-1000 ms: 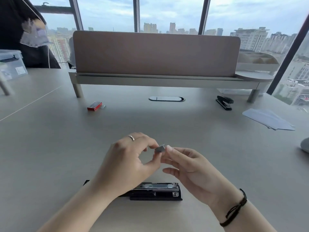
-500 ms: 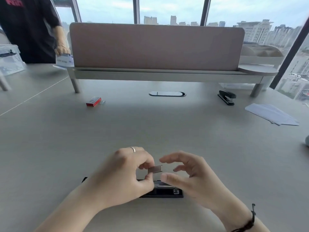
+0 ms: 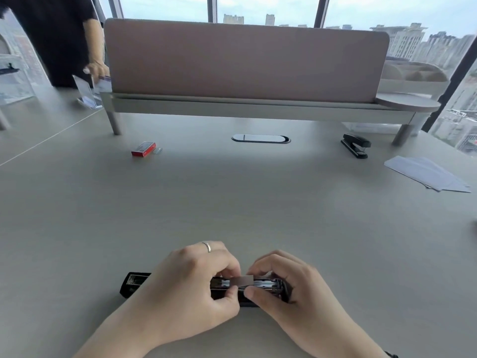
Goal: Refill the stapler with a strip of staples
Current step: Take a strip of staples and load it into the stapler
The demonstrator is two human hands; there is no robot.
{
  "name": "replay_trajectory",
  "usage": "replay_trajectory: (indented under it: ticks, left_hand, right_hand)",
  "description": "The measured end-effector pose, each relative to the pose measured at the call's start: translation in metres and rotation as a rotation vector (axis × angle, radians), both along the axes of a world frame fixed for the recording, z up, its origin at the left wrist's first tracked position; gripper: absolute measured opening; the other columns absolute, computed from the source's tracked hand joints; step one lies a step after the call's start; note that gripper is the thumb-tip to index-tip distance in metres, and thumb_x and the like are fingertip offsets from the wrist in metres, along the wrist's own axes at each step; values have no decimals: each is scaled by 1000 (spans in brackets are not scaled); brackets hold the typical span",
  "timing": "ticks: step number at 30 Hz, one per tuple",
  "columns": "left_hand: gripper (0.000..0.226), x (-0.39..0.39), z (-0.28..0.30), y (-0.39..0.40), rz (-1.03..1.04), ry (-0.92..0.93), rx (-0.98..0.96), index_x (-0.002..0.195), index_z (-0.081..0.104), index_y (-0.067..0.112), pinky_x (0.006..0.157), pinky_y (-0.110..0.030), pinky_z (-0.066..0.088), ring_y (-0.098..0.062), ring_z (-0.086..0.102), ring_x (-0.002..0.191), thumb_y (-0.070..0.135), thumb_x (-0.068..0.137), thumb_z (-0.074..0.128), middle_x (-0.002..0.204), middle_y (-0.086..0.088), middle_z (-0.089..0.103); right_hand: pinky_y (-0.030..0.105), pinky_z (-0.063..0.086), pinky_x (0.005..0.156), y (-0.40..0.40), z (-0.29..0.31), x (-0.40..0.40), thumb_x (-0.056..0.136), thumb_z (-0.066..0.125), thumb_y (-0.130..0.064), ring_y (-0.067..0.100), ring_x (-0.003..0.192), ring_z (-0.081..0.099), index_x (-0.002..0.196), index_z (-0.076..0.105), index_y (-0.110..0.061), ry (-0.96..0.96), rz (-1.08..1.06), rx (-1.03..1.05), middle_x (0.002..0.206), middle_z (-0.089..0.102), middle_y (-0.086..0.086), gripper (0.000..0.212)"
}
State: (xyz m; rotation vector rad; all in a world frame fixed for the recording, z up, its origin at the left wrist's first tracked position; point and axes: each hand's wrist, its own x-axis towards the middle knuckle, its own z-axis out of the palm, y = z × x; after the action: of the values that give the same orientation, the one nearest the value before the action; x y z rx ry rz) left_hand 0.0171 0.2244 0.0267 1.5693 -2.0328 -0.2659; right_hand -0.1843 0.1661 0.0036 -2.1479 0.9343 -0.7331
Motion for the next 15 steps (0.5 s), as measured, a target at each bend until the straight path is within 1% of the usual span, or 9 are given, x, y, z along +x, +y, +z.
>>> replay_trajectory:
  ticks: [6, 12, 15]
  left_hand:
    - [11, 0, 0, 0, 21, 27, 34, 79, 66, 33, 61, -29, 54, -4, 60, 69, 37, 70, 62, 77, 19, 62]
    - [13, 1, 0, 0, 32, 36, 48, 81, 65, 34, 61, -31, 54, -9, 60, 68, 43, 71, 63, 79, 20, 61]
    - [13, 2, 1, 1, 30, 44, 61, 80, 66, 34, 62, -29, 54, -9, 60, 69, 44, 72, 62, 81, 20, 62]
  right_hand:
    - [30, 55, 75, 0, 0, 0, 78, 68, -46, 10, 92, 66, 89, 67, -38, 7, 2, -27, 97, 67, -13, 14]
    - [22, 54, 72, 0, 1, 0, 77, 68, -46, 8, 92, 67, 88, 69, -40, -15, -8, -35, 98, 66, -15, 12]
    - [24, 54, 72, -1, 0, 0, 77, 69, -46, 9, 91, 67, 89, 70, -40, -18, -4, -36, 97, 67, -14, 14]
